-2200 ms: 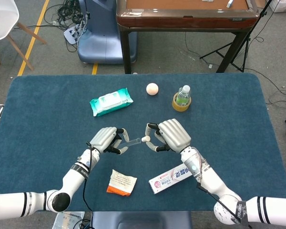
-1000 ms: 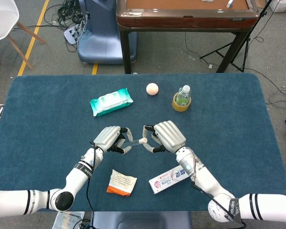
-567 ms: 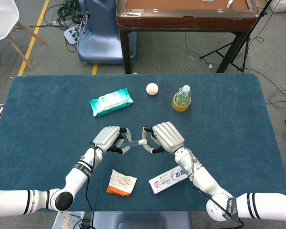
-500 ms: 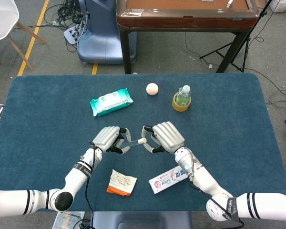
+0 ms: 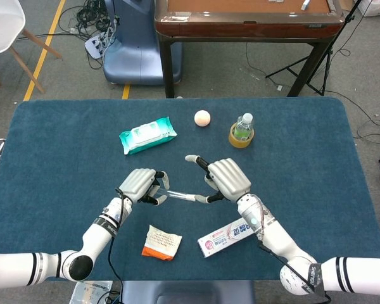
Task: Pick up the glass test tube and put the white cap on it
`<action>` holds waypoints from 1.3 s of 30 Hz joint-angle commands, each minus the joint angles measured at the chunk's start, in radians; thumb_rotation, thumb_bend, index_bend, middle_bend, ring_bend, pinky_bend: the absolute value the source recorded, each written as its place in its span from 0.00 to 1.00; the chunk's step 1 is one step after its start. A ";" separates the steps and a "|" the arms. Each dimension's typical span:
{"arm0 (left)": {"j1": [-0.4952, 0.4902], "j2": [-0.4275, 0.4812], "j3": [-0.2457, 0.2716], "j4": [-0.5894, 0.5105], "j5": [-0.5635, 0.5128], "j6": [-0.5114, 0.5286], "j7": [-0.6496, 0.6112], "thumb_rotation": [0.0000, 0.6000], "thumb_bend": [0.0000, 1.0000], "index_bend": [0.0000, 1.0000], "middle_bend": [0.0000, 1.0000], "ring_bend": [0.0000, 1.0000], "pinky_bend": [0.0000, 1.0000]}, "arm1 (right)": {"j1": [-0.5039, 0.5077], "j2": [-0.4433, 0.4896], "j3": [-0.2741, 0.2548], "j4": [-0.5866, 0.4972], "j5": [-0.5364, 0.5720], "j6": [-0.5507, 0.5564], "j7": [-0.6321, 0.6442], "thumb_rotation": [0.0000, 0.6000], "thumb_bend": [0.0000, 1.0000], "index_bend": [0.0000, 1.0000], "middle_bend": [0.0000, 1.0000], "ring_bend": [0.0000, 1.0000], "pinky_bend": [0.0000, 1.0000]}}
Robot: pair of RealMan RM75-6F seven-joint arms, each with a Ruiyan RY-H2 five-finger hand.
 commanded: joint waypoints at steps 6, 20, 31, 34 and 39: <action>-0.001 -0.064 0.055 0.105 0.012 0.015 0.061 1.00 0.32 0.56 0.92 0.96 1.00 | -0.079 0.114 -0.012 -0.053 -0.067 0.064 0.042 1.00 0.12 0.17 0.95 1.00 1.00; 0.000 -0.240 0.064 0.416 -0.009 -0.060 0.038 1.00 0.32 0.56 0.91 0.96 1.00 | -0.163 0.207 -0.044 -0.037 -0.108 0.073 0.123 1.00 0.12 0.17 0.95 1.00 1.00; -0.003 -0.258 0.052 0.465 -0.040 -0.108 0.061 1.00 0.32 0.33 0.89 0.94 1.00 | -0.180 0.207 -0.042 -0.013 -0.108 0.065 0.147 1.00 0.12 0.17 0.95 1.00 1.00; 0.000 -0.253 0.048 0.455 -0.037 -0.104 0.065 1.00 0.32 0.33 0.89 0.94 1.00 | -0.185 0.209 -0.041 -0.011 -0.110 0.068 0.149 1.00 0.12 0.17 0.95 1.00 1.00; 0.024 -0.192 0.034 0.375 0.012 -0.074 0.043 1.00 0.32 0.33 0.88 0.93 1.00 | -0.210 0.244 -0.050 -0.018 -0.116 0.087 0.133 1.00 0.12 0.17 0.95 1.00 1.00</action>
